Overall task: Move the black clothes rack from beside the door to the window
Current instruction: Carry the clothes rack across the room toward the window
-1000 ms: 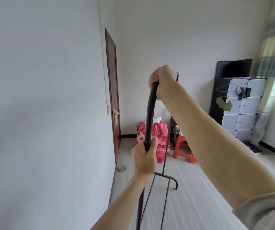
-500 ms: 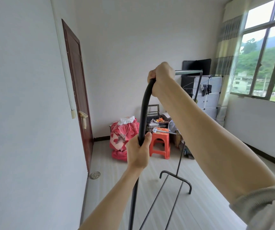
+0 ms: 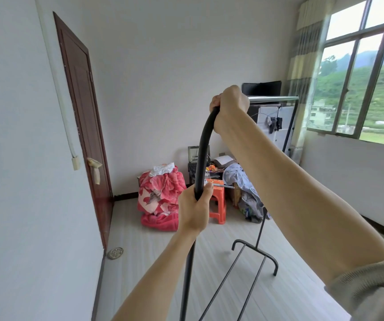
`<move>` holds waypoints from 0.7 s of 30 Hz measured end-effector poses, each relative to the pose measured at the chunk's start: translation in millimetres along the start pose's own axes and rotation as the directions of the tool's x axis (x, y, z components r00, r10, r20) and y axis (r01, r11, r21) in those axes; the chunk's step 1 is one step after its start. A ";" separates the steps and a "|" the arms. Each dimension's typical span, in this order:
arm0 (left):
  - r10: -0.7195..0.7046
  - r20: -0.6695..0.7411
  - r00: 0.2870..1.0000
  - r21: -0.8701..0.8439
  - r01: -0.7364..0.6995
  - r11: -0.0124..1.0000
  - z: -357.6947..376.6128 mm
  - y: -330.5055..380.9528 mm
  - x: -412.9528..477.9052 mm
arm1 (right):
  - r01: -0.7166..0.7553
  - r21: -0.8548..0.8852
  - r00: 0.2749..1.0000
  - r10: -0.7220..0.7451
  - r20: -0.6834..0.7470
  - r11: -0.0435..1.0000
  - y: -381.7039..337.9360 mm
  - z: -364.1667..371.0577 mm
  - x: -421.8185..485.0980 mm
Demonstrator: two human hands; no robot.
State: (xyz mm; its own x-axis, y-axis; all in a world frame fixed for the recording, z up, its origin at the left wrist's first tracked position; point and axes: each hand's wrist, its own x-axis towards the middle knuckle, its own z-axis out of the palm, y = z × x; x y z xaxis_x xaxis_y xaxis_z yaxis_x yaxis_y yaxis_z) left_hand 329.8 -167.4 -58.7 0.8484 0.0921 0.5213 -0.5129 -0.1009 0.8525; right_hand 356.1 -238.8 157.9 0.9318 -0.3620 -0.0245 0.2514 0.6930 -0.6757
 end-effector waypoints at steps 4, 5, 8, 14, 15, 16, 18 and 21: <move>0.043 0.043 0.998 -0.035 -0.041 0.999 -0.3 -18.3 22.2 | -0.005 0.074 1.000 0.007 -0.030 0.997 11.2 11.7 28.8; 0.042 0.051 0.998 -0.056 -0.039 0.998 -1.9 -23.9 30.2 | -0.003 0.078 0.999 0.007 -0.040 0.997 14.4 16.7 34.9; 0.056 0.081 0.995 -0.069 -0.051 0.996 -8.7 -44.4 59.3 | 0.044 0.078 0.996 -0.038 -0.080 0.996 27.6 32.2 54.8; 0.016 0.179 0.984 -0.181 0.017 0.983 2.2 -66.2 92.9 | 0.166 -0.082 0.959 -0.180 -0.218 0.983 35.4 37.9 86.0; 0.025 0.200 0.979 -0.187 0.013 0.982 7.1 -69.8 97.8 | 0.182 -0.098 0.950 -0.201 -0.240 0.978 34.5 36.4 92.5; 0.043 0.216 0.975 -0.185 -0.003 0.983 11.4 -71.5 101.3 | 0.192 -0.115 0.942 -0.216 -0.256 0.975 33.5 35.6 98.5; 0.069 0.227 0.972 -0.170 -0.030 0.985 22.2 -75.2 110.0 | 0.205 -0.166 0.932 -0.244 -0.267 0.965 30.4 31.2 112.4; 0.064 0.241 0.968 -0.191 -0.018 0.981 38.9 -79.6 121.1 | 0.244 -0.218 0.921 -0.296 -0.252 0.945 24.9 21.7 133.8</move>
State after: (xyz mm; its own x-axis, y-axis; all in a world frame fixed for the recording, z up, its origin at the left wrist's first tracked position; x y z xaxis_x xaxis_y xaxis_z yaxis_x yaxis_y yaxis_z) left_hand 478.5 -186.7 -64.9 0.8202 -0.1559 0.5505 -0.5434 0.0888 0.8348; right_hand 492.7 -256.5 153.8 0.7179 -0.6961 -0.0085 0.4079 0.4306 -0.8051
